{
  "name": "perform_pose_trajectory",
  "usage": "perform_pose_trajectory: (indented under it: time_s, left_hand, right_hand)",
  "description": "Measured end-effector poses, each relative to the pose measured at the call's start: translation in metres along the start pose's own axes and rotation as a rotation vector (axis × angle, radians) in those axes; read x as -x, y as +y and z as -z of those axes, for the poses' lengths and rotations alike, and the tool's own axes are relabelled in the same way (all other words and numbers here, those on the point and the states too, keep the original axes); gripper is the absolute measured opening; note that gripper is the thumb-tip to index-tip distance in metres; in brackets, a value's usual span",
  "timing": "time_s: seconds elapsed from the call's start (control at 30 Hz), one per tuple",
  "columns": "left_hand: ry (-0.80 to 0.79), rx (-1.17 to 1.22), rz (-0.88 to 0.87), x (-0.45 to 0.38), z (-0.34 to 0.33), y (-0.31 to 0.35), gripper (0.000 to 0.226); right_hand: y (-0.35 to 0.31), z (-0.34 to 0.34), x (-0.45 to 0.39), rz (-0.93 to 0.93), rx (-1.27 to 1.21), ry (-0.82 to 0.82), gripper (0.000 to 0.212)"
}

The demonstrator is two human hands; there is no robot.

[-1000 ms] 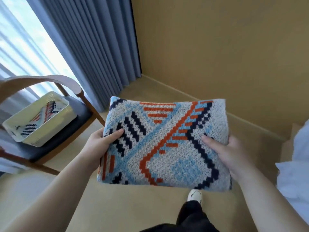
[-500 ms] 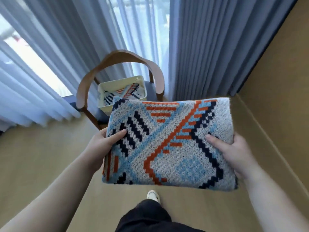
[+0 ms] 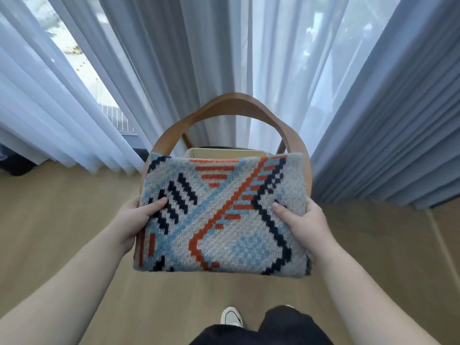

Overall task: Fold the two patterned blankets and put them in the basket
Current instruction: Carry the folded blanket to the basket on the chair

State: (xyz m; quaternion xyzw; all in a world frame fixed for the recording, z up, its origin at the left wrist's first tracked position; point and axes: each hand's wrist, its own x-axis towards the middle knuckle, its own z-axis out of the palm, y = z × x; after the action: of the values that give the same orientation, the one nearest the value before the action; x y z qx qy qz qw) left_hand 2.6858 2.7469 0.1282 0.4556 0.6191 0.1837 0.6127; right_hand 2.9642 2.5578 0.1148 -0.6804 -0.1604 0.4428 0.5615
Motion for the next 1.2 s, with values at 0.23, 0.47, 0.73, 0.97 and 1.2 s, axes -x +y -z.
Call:
perform_pose_trajectory:
  time_s: [0.23, 0.47, 0.73, 0.97, 1.2]
  left_hand:
    - [0.101, -0.026, 0.146, -0.148, -0.019, 0.032, 0.041]
    - [0.07, -0.066, 0.343, -0.291, -0.057, 0.02, 0.039]
    - [0.03, -0.417, 0.276, -0.356, -0.102, 0.004, 0.008]
    - [-0.013, -0.44, 0.376, -0.373, -0.097, -0.016, 0.011]
    - [0.075, -0.877, 0.005, -0.358, -0.11, -0.02, 0.043]
  right_hand:
    - [0.02, -0.035, -0.179, -0.151, 0.028, -0.12, 0.044]
    - [0.062, -0.056, -0.318, -0.327, 0.117, -0.039, 0.03]
    - [0.101, -0.08, -0.349, -0.525, 0.22, 0.084, 0.028]
    - [0.097, -0.08, -0.326, -0.675, 0.432, 0.187, 0.018]
    - [0.078, -0.105, -0.316, -0.364, 0.906, 0.403, 0.066]
